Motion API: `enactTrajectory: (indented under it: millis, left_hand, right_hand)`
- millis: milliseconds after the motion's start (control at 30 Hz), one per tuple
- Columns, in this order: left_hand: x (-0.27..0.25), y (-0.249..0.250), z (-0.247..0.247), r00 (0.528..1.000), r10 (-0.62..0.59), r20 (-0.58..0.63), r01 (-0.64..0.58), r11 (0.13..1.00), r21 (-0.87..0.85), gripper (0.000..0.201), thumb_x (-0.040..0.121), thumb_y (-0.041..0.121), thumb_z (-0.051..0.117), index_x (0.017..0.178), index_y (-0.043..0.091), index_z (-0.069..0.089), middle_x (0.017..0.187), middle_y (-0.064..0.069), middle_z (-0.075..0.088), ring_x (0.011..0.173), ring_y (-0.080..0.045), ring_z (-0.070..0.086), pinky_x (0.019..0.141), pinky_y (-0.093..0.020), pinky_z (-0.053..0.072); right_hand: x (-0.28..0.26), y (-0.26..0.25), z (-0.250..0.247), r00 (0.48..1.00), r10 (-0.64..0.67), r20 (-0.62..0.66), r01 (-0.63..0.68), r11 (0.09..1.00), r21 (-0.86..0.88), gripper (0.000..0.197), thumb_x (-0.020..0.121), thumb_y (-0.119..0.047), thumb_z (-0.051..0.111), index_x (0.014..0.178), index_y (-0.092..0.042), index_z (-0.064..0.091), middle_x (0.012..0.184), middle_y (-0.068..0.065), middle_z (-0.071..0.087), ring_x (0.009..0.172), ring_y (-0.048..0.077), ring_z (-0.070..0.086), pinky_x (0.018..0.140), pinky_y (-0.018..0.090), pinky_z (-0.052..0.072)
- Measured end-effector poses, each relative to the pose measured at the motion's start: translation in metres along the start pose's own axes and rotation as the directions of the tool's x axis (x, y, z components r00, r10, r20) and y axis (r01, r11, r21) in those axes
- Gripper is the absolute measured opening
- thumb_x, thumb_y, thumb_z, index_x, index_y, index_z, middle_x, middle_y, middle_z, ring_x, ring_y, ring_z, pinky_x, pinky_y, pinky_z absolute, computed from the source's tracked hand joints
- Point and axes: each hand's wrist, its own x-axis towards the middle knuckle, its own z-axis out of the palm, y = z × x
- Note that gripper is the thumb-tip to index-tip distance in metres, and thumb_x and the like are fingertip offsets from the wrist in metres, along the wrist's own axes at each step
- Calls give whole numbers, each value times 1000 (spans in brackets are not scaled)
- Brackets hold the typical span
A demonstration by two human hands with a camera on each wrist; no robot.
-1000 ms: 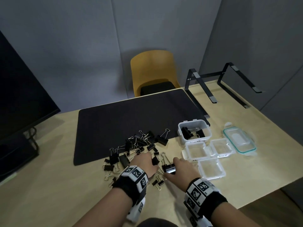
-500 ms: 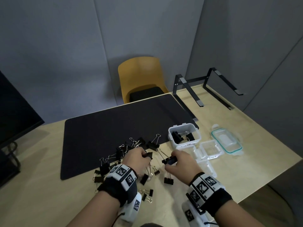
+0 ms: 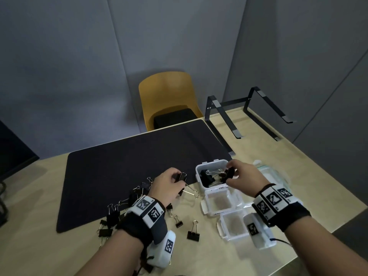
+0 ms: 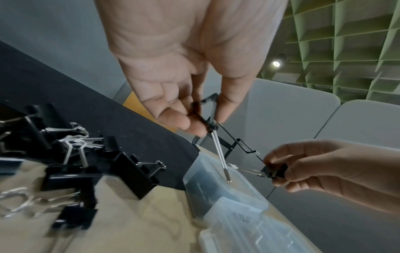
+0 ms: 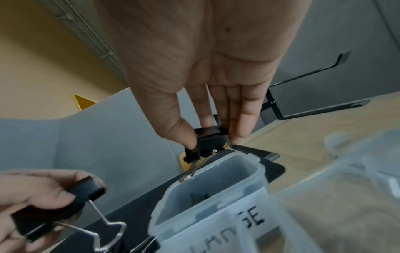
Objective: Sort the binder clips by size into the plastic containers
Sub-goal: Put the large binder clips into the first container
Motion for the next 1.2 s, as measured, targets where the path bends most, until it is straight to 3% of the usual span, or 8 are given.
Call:
enactTrajectory:
  millis: [167, 333, 500, 633, 767, 933, 1200]
  left_hand:
    - [12, 13, 10, 999, -43, -5, 43, 997, -62, 17, 80, 18, 63, 94, 25, 58, 70, 0, 62, 64, -15, 68, 57, -31, 52]
    - [22, 20, 18, 996, -83, -15, 81, 992, -95, 21, 81, 18, 64, 101, 22, 57, 80, -6, 65, 64, -17, 67, 58, -31, 55]
    - [28, 24, 26, 995, -102, -8, 100, 985, -140, 23, 82, 17, 65, 104, 20, 57, 80, -8, 62, 62, -18, 65, 60, -34, 56]
    - [31, 25, 32, 994, -109, -2, 107, 979, -171, 24, 82, 19, 67, 104, 20, 58, 79, -7, 62, 60, -17, 64, 65, -41, 57]
    - [34, 25, 36, 994, -107, -4, 104, 974, -203, 22, 82, 19, 68, 101, 21, 57, 78, -8, 60, 60, -15, 64, 65, -38, 57]
    - [34, 25, 41, 996, -88, -10, 85, 977, -195, 18, 83, 22, 68, 96, 24, 56, 78, -8, 60, 64, -16, 67, 67, -39, 59]
    - [30, 33, 56, 996, -91, -20, 86, 978, -191, 11, 86, 21, 65, 93, 23, 57, 82, -5, 61, 71, -18, 67, 66, -30, 60]
  right_hand:
    - [28, 17, -17, 996, 2, 89, 4, 998, -68, 37, 77, -22, 64, 114, -20, 61, 103, 1, 67, 86, 15, 59, 72, 21, 44]
    - [48, 20, -22, 977, -37, 211, 69, 987, -147, 33, 77, -28, 64, 110, -23, 64, 105, 1, 66, 90, 15, 61, 80, 26, 51]
    - [63, 24, -15, 939, -93, 330, 162, 969, -188, 29, 78, -28, 66, 107, -28, 65, 91, -6, 62, 80, 11, 57, 67, 19, 43]
    - [71, 25, -12, 897, -120, 425, 265, 917, -299, 29, 79, -22, 63, 108, -26, 64, 101, 0, 66, 92, 18, 60, 80, 30, 51]
    - [77, 31, -6, 845, -186, 501, 401, 840, -366, 35, 80, -14, 60, 114, -25, 63, 121, -1, 61, 111, 19, 56, 96, 33, 45]
    - [77, 36, -5, 818, -235, 525, 455, 824, -339, 35, 85, -19, 58, 120, -26, 61, 132, -3, 51, 119, 17, 50, 99, 28, 41]
    - [75, 45, 1, 813, -269, 516, 477, 816, -326, 32, 90, -21, 51, 119, -26, 63, 132, -1, 49, 117, 17, 52, 98, 28, 42]
